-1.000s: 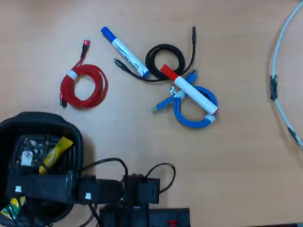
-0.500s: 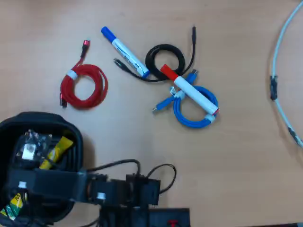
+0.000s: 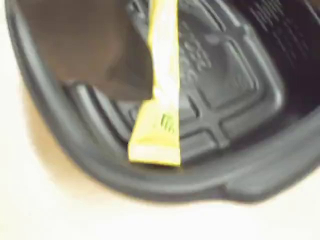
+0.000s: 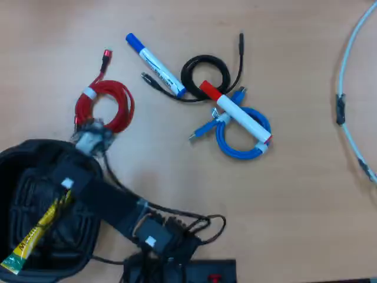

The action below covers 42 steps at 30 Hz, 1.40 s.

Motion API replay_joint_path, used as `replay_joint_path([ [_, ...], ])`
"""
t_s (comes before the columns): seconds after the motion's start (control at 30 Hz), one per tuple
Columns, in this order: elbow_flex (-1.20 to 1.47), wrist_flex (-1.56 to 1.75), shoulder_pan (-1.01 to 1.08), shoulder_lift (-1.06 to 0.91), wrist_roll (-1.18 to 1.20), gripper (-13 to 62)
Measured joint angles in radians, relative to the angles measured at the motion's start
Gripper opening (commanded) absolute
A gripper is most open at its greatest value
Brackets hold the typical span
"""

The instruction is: Pick up the yellow instant coffee stick, then put it in the black bowl

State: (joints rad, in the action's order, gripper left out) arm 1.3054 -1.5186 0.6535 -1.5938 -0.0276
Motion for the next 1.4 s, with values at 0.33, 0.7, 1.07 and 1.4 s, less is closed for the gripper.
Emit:
replay_joint_path([
  [0.33,0.597,0.29,0.305,-0.339,-0.133,57.6],
  [0.7,1.261,0.723,0.666,-0.686,-0.126,57.6],
  [1.07,1.536,1.12,0.939,-0.686,0.037,57.6],
  [1.4,1.761,1.474,0.977,-0.686,0.037,57.6],
])
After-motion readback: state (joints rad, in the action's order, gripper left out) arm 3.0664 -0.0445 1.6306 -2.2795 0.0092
